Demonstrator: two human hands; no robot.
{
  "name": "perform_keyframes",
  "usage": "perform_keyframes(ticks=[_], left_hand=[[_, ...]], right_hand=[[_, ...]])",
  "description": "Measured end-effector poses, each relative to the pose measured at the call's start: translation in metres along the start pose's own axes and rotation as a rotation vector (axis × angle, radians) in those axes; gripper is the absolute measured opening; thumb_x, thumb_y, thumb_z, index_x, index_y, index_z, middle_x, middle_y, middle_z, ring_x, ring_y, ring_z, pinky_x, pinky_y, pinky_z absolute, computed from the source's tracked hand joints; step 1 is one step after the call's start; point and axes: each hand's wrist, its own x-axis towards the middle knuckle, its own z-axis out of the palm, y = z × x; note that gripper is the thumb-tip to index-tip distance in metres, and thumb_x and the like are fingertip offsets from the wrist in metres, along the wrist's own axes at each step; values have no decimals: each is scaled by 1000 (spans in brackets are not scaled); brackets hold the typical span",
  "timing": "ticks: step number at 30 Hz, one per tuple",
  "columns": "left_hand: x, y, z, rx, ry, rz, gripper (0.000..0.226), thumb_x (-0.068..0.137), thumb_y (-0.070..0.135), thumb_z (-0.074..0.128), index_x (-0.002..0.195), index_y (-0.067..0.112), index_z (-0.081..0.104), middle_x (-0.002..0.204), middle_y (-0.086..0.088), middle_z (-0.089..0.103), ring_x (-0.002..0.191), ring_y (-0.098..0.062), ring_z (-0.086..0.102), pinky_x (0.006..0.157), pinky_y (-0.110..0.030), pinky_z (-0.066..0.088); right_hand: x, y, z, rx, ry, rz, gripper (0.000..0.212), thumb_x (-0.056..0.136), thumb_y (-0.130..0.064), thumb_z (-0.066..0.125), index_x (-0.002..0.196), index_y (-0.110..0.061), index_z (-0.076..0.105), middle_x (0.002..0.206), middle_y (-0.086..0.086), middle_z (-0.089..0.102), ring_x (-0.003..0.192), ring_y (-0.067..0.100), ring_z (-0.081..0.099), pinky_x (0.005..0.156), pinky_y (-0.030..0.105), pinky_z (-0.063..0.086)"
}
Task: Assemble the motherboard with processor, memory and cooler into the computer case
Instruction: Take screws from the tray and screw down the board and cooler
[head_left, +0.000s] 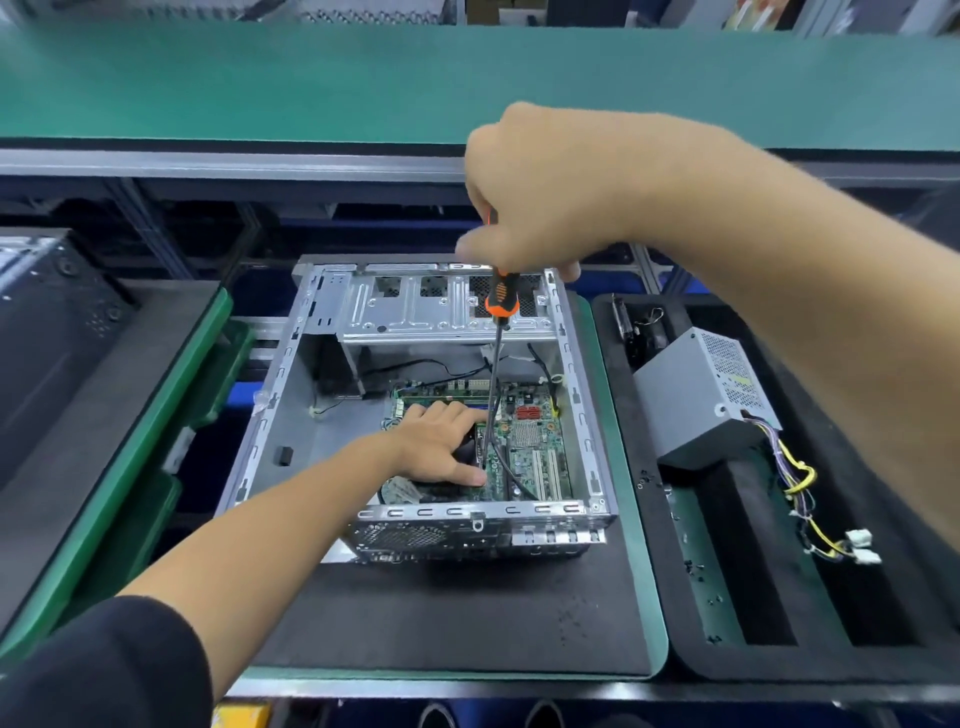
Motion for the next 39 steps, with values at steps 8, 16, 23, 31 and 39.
perform_keyframes(ticks=[8, 16, 23, 31, 39], left_hand=[[-1, -2, 0, -35, 11, -13, 89, 81, 68, 50, 148, 23, 13, 139, -4, 33, 130, -24, 28, 109, -46, 20], [0, -4, 2, -29, 9, -10, 81, 79, 72, 49, 139, 26, 21, 132, -2, 35, 123, -23, 32, 105, -45, 21], [-12, -6, -8, -443, 88, -9, 86, 74, 53, 73, 141, 28, 26, 126, 5, 37, 114, -15, 33, 100, -35, 25], [-47, -65, -19, -561, 512, -367, 19, 87, 3, 57, 96, 17, 67, 107, -6, 64, 92, -15, 56, 83, -26, 42], [-51, -58, -10, -623, 410, -319, 15, 85, 7, 67, 97, 16, 68, 86, 2, 64, 75, -11, 58, 71, -21, 43]], right_hand=[[-4, -3, -9, 51, -19, -184, 22, 82, -7, 58, 93, -25, 63, 74, -13, 57, 66, 3, 51, 55, 27, 40], [5, -2, 4, 38, 69, -60, 17, 86, -25, 58, 75, -13, 56, 40, -10, 59, 47, 8, 59, 47, 23, 45], [6, 0, -4, 152, 33, -63, 9, 80, -28, 70, 78, -19, 68, 53, -12, 67, 56, 0, 66, 57, 23, 44], [24, -4, -34, 237, 239, -14, 7, 80, -18, 71, 79, -12, 67, 69, 1, 72, 46, 6, 66, 65, 26, 53], [67, -35, -6, 221, 230, -83, 10, 76, -11, 61, 81, -8, 68, 66, 6, 71, 50, 7, 66, 68, 33, 60]])
